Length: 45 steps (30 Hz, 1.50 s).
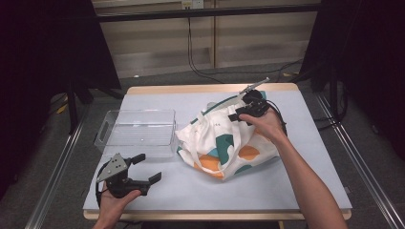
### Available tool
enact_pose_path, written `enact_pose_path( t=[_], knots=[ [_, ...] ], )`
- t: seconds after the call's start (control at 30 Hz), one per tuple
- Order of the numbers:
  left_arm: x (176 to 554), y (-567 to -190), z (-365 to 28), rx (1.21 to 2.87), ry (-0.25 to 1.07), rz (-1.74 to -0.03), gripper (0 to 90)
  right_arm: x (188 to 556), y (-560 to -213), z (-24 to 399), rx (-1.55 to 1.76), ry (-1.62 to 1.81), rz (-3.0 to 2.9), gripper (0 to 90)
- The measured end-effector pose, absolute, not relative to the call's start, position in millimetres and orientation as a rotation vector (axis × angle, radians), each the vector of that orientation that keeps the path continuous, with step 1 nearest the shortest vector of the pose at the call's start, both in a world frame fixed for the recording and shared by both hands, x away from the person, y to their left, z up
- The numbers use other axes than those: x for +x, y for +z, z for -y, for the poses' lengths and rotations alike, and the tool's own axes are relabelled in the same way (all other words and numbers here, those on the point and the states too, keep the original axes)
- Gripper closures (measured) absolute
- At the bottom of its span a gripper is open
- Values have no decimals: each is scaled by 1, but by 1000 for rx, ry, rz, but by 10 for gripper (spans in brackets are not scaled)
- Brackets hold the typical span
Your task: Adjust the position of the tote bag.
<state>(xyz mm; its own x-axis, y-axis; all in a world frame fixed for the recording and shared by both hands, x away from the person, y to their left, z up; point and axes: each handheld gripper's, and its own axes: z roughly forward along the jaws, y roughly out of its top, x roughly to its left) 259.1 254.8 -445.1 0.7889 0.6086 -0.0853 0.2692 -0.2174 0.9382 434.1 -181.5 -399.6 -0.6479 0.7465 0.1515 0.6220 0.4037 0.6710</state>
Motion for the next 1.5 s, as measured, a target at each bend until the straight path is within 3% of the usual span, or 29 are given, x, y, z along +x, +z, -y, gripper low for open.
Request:
enact_pose_path(
  t=[0.4,0.53,0.67,0.7,0.73,0.8,0.83,1.5],
  knots=[
    [259,-445,-255,1813,358,-677,79,453,-411,177,1368,1005,-2474,512],
    [259,-445,-255,1805,338,-673,79,457,-416,176,1411,1011,-2474,549],
    [259,-445,-255,1817,350,-680,79,461,-419,174,1442,1034,-2463,693],
    [259,-445,-255,1817,350,-680,79,461,-419,174,1442,1034,-2463,693],
    [259,-445,-255,1823,352,-680,79,462,-420,176,1451,1047,-2455,771],
    [259,-445,-255,1821,348,-683,79,462,-420,177,1457,1053,-2449,800],
    [259,-445,-255,1821,350,-683,79,461,-420,179,1453,1072,-2444,865],
    [261,-446,-259,1798,319,-706,79,431,-392,188,1164,1439,-2379,880]
  ],
)
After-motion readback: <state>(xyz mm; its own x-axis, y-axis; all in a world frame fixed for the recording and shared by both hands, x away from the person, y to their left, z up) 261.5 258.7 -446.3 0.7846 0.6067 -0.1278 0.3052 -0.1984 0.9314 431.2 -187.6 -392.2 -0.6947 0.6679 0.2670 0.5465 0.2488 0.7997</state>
